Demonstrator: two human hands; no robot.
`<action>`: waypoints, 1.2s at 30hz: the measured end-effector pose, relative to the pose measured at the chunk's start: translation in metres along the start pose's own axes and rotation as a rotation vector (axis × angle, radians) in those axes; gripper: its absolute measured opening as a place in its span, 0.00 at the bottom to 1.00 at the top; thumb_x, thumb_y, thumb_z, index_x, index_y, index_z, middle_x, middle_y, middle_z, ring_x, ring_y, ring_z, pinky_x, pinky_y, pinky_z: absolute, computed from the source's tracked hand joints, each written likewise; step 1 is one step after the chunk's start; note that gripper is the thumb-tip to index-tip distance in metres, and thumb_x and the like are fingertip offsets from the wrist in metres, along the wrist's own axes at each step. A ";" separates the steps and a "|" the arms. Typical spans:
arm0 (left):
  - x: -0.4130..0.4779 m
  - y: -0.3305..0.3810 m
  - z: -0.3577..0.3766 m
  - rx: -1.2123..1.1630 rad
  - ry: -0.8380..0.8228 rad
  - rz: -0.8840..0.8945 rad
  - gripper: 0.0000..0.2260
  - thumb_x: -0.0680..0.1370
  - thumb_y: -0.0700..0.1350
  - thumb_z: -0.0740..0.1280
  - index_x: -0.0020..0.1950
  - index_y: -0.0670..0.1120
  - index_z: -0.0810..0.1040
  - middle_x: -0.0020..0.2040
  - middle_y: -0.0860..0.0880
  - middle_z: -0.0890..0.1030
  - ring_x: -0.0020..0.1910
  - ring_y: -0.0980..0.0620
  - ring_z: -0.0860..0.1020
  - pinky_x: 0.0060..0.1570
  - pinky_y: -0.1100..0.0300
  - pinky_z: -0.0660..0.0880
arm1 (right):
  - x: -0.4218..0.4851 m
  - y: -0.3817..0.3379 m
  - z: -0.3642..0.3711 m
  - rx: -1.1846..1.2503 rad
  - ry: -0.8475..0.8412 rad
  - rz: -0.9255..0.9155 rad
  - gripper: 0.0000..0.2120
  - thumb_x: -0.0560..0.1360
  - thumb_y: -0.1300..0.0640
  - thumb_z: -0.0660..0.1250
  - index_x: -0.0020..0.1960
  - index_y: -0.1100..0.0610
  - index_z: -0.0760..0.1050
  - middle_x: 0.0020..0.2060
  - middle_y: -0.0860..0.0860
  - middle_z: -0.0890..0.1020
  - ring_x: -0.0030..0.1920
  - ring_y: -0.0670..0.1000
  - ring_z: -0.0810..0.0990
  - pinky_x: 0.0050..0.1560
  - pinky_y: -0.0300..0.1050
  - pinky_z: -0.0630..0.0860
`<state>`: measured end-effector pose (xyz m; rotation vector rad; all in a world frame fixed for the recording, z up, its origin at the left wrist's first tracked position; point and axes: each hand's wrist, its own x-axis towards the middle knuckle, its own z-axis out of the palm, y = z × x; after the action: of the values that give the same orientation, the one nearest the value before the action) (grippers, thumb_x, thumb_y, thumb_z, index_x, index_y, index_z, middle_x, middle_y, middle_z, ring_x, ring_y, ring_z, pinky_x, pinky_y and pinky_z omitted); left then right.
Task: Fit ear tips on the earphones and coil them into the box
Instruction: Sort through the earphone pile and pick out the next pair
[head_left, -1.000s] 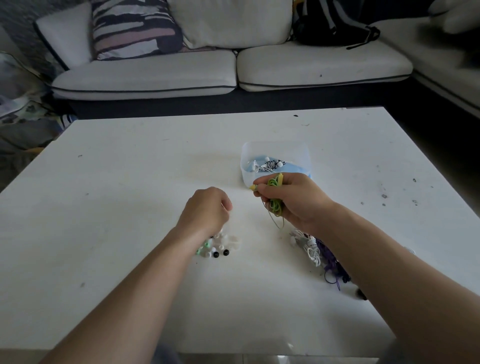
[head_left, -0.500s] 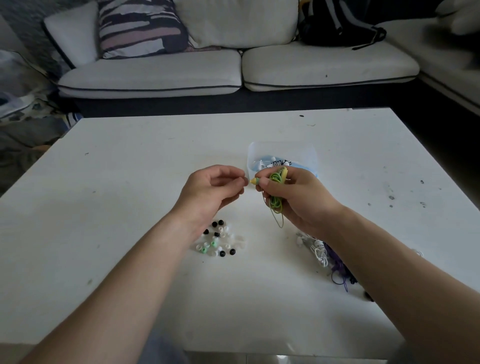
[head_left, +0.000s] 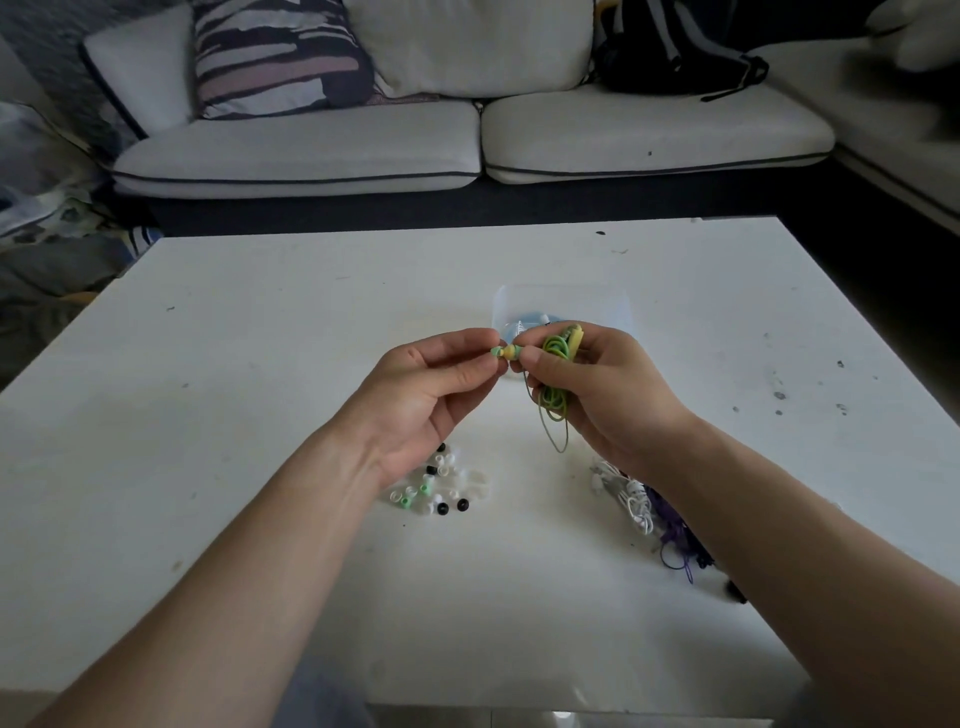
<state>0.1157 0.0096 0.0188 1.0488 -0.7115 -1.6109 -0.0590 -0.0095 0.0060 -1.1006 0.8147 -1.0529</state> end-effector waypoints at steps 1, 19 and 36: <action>0.000 0.000 0.000 -0.007 0.002 -0.003 0.11 0.68 0.33 0.69 0.49 0.39 0.82 0.43 0.43 0.85 0.42 0.52 0.84 0.45 0.65 0.81 | 0.000 0.000 0.000 0.000 0.005 -0.002 0.05 0.77 0.70 0.66 0.45 0.65 0.79 0.36 0.56 0.79 0.34 0.48 0.74 0.37 0.38 0.73; -0.004 0.002 0.002 0.064 -0.004 -0.030 0.10 0.71 0.32 0.67 0.40 0.44 0.85 0.39 0.45 0.85 0.39 0.53 0.85 0.38 0.66 0.80 | 0.002 -0.003 -0.009 -0.096 -0.037 0.013 0.03 0.75 0.69 0.70 0.46 0.64 0.81 0.39 0.60 0.78 0.37 0.52 0.75 0.40 0.43 0.74; -0.003 -0.001 -0.002 0.102 -0.071 -0.072 0.08 0.67 0.34 0.69 0.38 0.45 0.86 0.39 0.46 0.85 0.39 0.53 0.85 0.38 0.66 0.80 | 0.002 -0.008 -0.019 -0.319 -0.121 -0.054 0.02 0.75 0.66 0.72 0.47 0.64 0.83 0.38 0.59 0.80 0.39 0.52 0.76 0.43 0.47 0.74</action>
<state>0.1178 0.0124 0.0178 1.1058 -0.8190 -1.6953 -0.0780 -0.0175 0.0084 -1.4490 0.8783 -0.9091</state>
